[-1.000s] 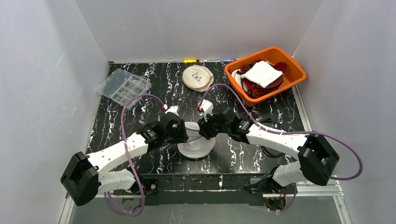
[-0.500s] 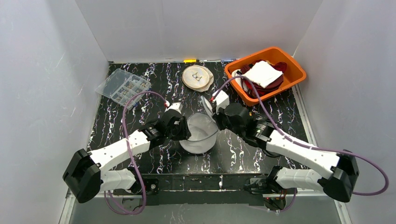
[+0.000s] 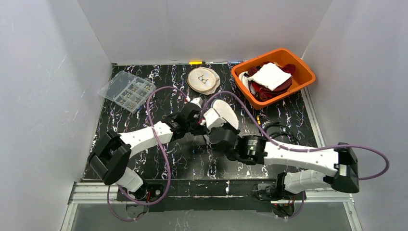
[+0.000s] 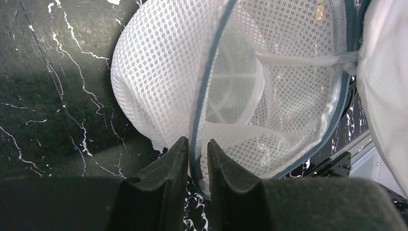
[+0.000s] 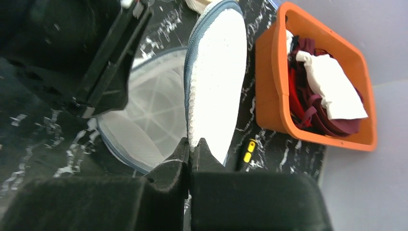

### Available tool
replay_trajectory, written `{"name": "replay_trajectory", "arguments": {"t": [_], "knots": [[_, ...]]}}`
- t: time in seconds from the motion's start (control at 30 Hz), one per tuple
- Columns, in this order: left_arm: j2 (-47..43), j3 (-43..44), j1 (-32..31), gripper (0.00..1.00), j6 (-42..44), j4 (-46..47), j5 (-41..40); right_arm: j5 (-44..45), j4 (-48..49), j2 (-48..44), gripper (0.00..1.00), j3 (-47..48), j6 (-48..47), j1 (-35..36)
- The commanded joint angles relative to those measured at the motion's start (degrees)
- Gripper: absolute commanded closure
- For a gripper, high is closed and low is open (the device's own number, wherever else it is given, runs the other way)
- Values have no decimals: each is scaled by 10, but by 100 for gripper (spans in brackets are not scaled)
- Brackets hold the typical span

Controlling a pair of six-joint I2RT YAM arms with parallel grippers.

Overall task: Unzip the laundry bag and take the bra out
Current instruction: Close the laundry bag at the center of the board.

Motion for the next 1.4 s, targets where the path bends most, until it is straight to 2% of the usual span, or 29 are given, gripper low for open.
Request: {"name": "replay_trajectory", "arguments": {"t": [0.0, 0.1, 0.27, 0.4, 0.53, 0.7, 0.87, 1.03, 1.3, 1.37], "knots": [[-17, 12, 2, 77, -5, 9, 8, 100, 37, 45, 99, -21, -22, 8], [-33, 1, 6, 65, -3, -10, -5, 94, 40, 82, 99, -24, -14, 11], [-65, -21, 15, 40, -8, -39, -22, 96, 40, 115, 99, -29, -3, 16], [-97, -47, 22, 30, -27, -58, -39, 82, 49, 128, 99, -38, 1, 16], [-121, -70, 27, 23, -49, -75, -60, 60, 65, 132, 99, -47, 5, 16], [-132, -91, 33, 21, -60, -79, -66, 24, 86, 134, 85, -48, 10, 16], [-156, -108, 35, 20, -61, -67, -64, -9, 104, 131, 60, -48, 17, 16], [-169, -101, 35, 15, -53, -77, -54, -58, 130, 101, 42, -55, 45, 16], [-194, -98, 37, 9, -54, -96, -56, -92, 143, -3, 28, -80, 91, 3], [-204, -95, 37, 3, -52, -102, -59, -111, 142, -37, 22, -91, 114, -13]]}}
